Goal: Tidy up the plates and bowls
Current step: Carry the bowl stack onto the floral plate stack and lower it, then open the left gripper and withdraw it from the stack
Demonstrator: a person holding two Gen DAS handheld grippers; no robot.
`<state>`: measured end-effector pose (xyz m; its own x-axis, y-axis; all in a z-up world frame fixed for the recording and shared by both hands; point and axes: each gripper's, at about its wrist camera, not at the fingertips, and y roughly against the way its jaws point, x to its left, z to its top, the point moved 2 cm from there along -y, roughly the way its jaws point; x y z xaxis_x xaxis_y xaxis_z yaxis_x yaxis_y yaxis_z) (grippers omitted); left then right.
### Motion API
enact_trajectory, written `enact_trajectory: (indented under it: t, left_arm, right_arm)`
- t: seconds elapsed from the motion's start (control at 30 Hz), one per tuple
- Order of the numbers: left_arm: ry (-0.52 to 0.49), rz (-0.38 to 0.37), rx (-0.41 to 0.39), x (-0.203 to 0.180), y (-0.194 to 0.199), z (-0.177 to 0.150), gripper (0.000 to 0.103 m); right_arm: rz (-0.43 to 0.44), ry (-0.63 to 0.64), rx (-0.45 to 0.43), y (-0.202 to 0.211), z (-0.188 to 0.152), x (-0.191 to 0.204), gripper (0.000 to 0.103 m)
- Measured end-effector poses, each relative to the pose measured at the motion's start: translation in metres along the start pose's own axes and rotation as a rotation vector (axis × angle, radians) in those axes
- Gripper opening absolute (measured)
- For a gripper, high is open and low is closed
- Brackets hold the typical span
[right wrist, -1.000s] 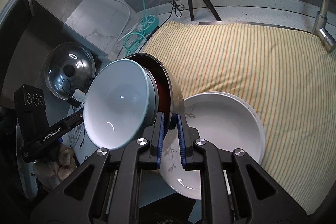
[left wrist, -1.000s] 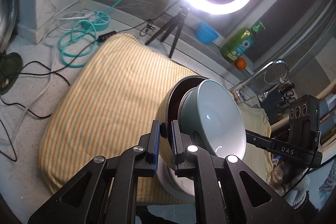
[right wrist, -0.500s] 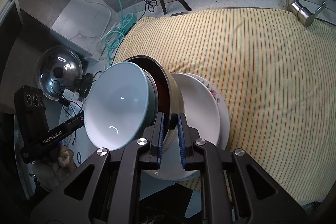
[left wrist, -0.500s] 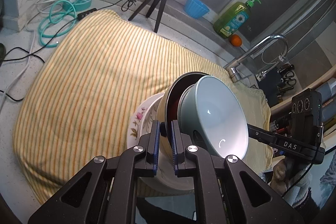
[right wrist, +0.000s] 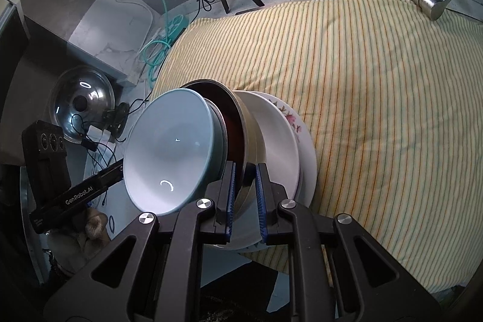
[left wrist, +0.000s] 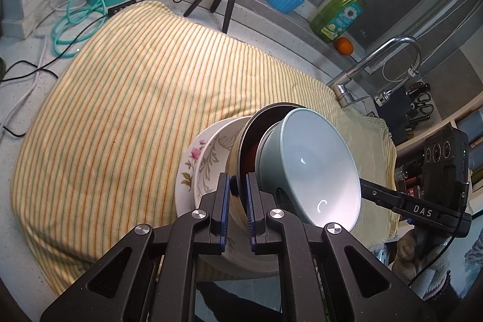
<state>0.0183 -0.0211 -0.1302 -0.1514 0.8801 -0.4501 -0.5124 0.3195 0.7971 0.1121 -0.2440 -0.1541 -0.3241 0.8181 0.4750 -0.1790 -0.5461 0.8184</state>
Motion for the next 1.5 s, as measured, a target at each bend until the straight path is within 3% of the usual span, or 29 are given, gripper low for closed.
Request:
enact_trajectory:
  t: [0.57,0.7,0.8,0.87,0.9,0.97,1.1,1.23,1.33,1.43,1.5]
  left_arm:
    - [-0.010,0.006,-0.005,-0.001,0.000,-0.002,0.010]
    - [-0.014,0.012,-0.009,0.001,0.004,-0.004,0.010]
    - [-0.016,0.013,-0.012,0.001,0.008,-0.005,0.011]
    - [-0.020,0.017,-0.017,0.000,0.011,-0.006,0.011]
    - [-0.020,0.020,-0.021,0.001,0.013,-0.007,0.012]
    - [-0.018,0.020,-0.028,0.002,0.016,-0.007,0.025]
    - [-0.030,0.037,-0.041,0.003,0.022,-0.009,0.026]
    - [-0.056,0.053,-0.063,-0.002,0.031,-0.013,0.051]
    - [-0.103,0.078,-0.085,-0.010,0.038,-0.018,0.053]
    - [-0.153,0.106,-0.101,-0.021,0.043,-0.023,0.064]
    - [-0.180,0.128,-0.109,-0.027,0.047,-0.026,0.065]
  right_arm:
    - [-0.018,0.007,0.003,-0.005,0.001,-0.004,0.015]
    - [-0.040,0.015,-0.011,0.000,-0.002,-0.003,0.027]
    - [-0.029,0.004,-0.026,0.006,-0.004,-0.006,0.043]
    - [-0.021,0.004,-0.037,0.011,-0.005,-0.006,0.045]
    - [-0.020,0.005,-0.042,0.013,-0.006,-0.006,0.046]
    - [-0.029,0.013,-0.051,0.018,-0.007,-0.005,0.046]
    - [-0.073,0.044,-0.077,0.027,-0.009,-0.005,0.055]
    - [-0.098,0.060,-0.104,0.037,-0.013,-0.004,0.065]
    - [-0.121,0.084,-0.128,0.045,-0.016,-0.001,0.071]
    - [-0.144,0.114,-0.155,0.054,-0.022,0.005,0.080]
    - [-0.158,0.131,-0.167,0.058,-0.024,0.009,0.083]
